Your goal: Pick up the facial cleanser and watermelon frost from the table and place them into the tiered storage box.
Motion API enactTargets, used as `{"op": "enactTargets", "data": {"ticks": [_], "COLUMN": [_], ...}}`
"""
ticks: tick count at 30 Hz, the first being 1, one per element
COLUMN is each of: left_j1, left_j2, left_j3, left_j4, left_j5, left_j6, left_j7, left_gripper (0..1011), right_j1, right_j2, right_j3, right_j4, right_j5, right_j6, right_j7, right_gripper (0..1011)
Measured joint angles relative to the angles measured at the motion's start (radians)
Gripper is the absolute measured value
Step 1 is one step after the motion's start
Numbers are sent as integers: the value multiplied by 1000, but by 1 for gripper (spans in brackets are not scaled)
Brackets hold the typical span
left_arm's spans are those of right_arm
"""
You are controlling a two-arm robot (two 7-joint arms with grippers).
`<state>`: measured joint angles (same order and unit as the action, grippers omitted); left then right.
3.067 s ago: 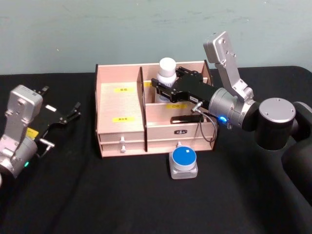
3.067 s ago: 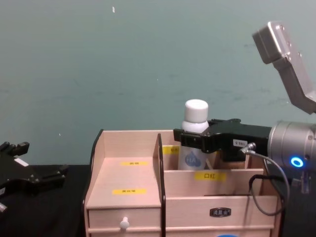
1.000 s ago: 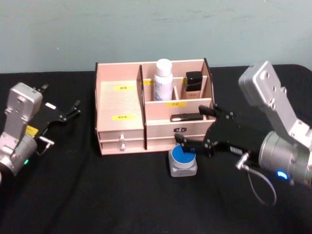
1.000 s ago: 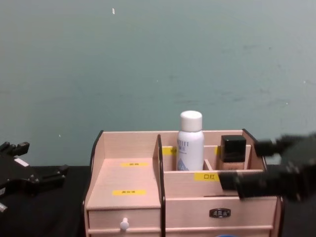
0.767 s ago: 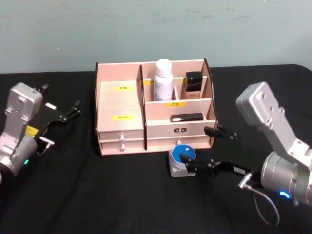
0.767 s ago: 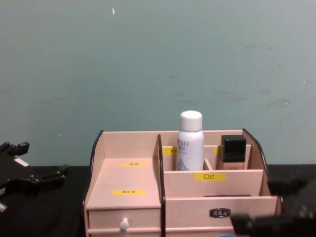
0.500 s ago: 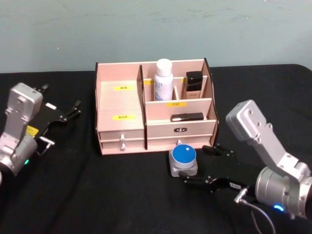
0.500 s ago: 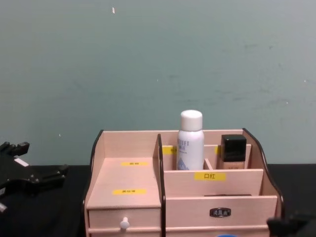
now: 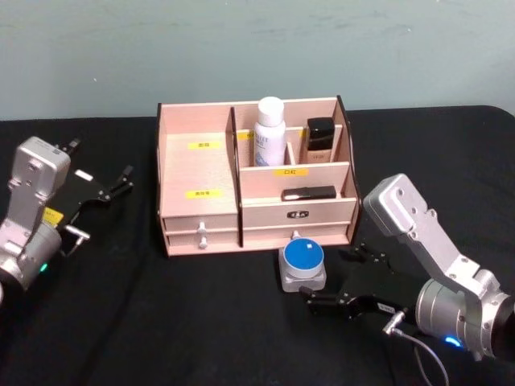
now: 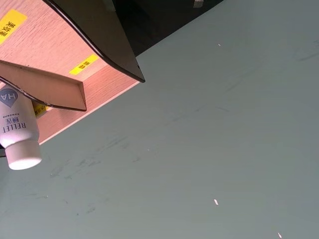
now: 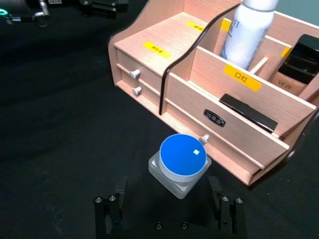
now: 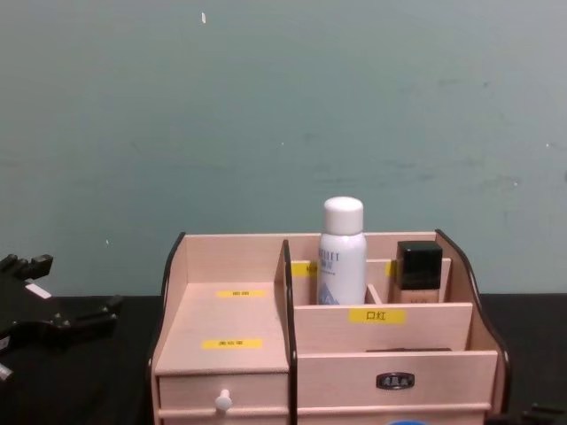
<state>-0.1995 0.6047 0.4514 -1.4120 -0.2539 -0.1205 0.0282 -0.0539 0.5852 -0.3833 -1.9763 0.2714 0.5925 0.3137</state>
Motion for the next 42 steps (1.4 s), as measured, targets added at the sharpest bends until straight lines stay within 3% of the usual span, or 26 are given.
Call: {"op": "enactTargets", "data": {"ticks": [21, 42], "left_j1": [0, 0], "left_j2": [0, 0], "left_j3": [0, 0], "left_j4": [0, 0], "left_j5": [0, 0], "left_j6": [0, 0], "left_j7": [0, 0], "left_gripper": [1010, 1009], "right_j1": [62, 105], "right_j2": [-56, -116], "right_j3": [-21, -28], "right_j4": [115, 197], "right_j5": [-81, -109], "right_j6": [-42, -78], "right_j7": [39, 76], "right_gripper": [1002, 1002]}}
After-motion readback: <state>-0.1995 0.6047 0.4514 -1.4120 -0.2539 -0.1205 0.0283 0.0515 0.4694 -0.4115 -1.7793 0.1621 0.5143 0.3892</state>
